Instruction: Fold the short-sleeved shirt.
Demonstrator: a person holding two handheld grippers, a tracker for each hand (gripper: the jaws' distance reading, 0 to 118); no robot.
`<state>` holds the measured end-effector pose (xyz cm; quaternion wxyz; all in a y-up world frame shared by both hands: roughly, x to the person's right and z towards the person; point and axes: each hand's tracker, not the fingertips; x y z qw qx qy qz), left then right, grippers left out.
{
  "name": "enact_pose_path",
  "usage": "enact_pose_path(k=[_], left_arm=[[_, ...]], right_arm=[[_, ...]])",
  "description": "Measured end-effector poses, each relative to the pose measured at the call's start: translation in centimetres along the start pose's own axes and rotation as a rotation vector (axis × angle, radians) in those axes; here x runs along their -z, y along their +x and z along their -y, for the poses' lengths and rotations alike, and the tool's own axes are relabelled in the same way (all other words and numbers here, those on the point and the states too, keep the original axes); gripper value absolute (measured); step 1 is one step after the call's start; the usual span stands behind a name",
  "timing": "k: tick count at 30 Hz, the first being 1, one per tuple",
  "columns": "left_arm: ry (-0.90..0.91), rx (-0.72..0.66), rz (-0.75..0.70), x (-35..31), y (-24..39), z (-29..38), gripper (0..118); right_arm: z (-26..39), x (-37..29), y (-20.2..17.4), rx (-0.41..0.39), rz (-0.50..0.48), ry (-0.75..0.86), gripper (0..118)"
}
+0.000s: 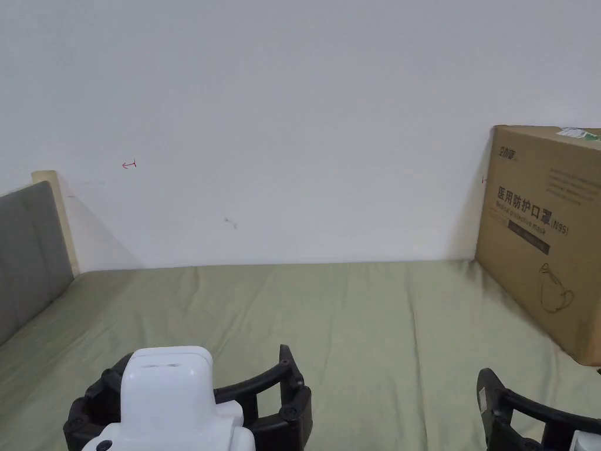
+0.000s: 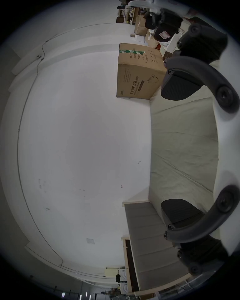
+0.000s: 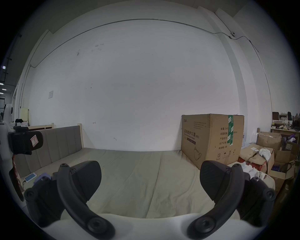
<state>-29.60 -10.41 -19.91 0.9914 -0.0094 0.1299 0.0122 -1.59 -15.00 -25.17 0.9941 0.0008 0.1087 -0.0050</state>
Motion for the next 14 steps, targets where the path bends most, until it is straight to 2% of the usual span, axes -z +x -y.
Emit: enact_pose_path(k=[10, 14], left_arm=[[-0.091, -0.063, -0.006, 1.2, -0.1, -1.0, 118], [-0.125, -0.142, 0.027, 1.4, -0.8, -1.3, 118]], right_arm=[[0.7, 0.4, -0.3, -0.003, -0.012, -0.019, 118], [1.0, 0.8, -0.4, -0.01, -0.005, -0.025, 118]])
